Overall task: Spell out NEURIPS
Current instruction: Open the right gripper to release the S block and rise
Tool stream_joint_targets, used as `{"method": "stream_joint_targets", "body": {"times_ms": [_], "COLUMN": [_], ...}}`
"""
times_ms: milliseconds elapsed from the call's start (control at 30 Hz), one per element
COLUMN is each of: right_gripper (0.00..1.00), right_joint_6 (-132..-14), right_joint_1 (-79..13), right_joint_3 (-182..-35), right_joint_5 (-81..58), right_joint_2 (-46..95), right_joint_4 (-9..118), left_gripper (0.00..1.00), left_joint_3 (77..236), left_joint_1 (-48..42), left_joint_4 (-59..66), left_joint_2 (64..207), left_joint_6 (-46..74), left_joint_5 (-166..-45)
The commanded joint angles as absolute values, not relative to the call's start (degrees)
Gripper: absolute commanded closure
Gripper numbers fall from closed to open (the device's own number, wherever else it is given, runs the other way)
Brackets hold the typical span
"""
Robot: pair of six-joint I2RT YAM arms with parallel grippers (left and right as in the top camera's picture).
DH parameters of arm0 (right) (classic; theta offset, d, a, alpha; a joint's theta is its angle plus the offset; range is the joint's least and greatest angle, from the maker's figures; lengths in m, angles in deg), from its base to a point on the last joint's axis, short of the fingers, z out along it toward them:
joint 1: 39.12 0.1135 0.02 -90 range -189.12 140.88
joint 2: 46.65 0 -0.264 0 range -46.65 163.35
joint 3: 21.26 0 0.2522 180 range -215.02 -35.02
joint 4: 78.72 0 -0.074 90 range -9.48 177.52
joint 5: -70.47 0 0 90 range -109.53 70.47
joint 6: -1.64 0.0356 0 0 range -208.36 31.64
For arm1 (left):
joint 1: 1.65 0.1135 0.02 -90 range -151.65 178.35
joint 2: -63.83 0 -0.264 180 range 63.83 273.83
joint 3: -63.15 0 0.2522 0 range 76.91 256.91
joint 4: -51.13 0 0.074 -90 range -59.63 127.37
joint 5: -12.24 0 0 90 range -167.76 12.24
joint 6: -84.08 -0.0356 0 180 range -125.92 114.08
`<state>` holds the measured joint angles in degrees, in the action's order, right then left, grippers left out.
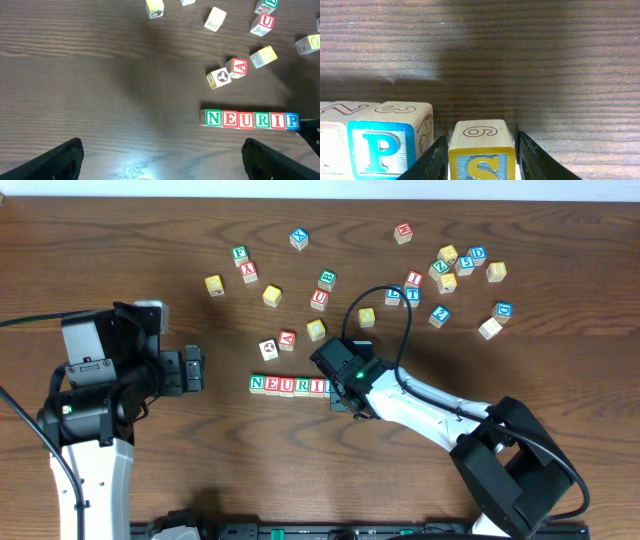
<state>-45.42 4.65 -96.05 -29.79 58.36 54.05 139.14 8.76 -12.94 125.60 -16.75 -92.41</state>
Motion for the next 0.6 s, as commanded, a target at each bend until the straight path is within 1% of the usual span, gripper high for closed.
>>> {"method": "stream_joint_targets", "body": {"times_ms": [0,233,400,567], "right_gripper": [0.62,0.62,0.62,0.62], "right_joint_6": [-45.57,-45.62,-47.30,-48.83], "right_joint_1": [4.37,4.37,3.74,3.52], "right_joint_3": [-97.30,-100.51,-106.28,-110.41], "right_joint_5": [-30.36,-34.27,-38.18,-39.43], "right_joint_2": [58.29,55.74,53.20,51.04], "right_joint_4": [53.81,49.30,43.34,41.39], "left_gripper": [0.01,0.01,0.01,0.01], "left_joint_3": [139.98,139.98,139.98,139.98], "left_joint_1": [8.94,8.94,8.94,8.94], "left_joint_4": [-12.98,-12.98,-12.98,-12.98], "left_joint_2": [125.56,125.56,125.56,125.56], "left_joint_6": [-17.69,-17.69,-17.69,-17.69], "left_joint_5": [-92.24,-92.22,-92.22,-92.22]}}
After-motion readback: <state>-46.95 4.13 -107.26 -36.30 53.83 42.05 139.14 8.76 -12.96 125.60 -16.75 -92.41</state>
